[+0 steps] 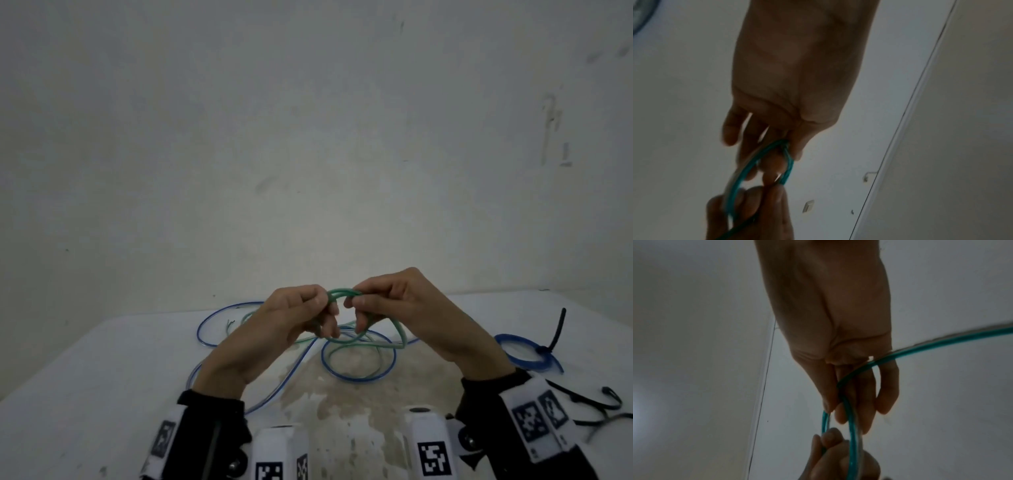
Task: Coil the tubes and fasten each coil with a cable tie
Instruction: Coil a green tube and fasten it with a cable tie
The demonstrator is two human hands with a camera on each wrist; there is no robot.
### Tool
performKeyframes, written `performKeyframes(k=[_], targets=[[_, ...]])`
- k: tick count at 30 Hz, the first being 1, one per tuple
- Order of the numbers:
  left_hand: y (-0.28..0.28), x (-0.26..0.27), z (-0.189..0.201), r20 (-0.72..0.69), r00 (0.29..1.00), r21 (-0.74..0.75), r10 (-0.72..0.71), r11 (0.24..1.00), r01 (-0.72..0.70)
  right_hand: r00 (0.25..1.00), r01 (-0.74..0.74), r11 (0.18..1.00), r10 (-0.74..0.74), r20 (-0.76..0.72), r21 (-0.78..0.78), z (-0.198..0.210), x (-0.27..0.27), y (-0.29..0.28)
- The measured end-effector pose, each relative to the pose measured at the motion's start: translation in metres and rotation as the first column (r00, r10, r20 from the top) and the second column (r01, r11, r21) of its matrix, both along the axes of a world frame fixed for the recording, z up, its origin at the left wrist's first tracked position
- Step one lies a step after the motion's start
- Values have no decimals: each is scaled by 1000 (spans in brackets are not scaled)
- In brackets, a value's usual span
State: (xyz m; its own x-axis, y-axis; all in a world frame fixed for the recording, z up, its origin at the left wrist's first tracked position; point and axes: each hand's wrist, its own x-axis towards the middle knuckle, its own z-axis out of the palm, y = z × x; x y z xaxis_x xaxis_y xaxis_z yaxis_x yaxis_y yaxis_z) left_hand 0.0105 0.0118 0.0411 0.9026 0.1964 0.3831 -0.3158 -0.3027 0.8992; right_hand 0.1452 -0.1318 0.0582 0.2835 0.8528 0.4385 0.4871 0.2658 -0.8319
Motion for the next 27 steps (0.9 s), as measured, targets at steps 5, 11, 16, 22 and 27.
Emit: performKeyframes(k=[5,11,16,22,27], targets=[[-11,-1,1,-104,985,75,138,989,-131,980,18,999,-8,198,-47,-3,0,5],[-17,6,1,-120,983,-102,140,983,-153,989,41,999,-37,143,-26,-5,-1,8],[-18,1,2,-116,989,-41,90,995,-95,996,87,995,-88,15,56,-4,-5,11],[-13,5,5,-3,991,-273,137,953,-133,995,59,998,-59,-79,7,-7,-7,16],[-7,11,4,198,913,-546,357,814,-199,926,375,924,-370,-76,70,-10,-2,22]])
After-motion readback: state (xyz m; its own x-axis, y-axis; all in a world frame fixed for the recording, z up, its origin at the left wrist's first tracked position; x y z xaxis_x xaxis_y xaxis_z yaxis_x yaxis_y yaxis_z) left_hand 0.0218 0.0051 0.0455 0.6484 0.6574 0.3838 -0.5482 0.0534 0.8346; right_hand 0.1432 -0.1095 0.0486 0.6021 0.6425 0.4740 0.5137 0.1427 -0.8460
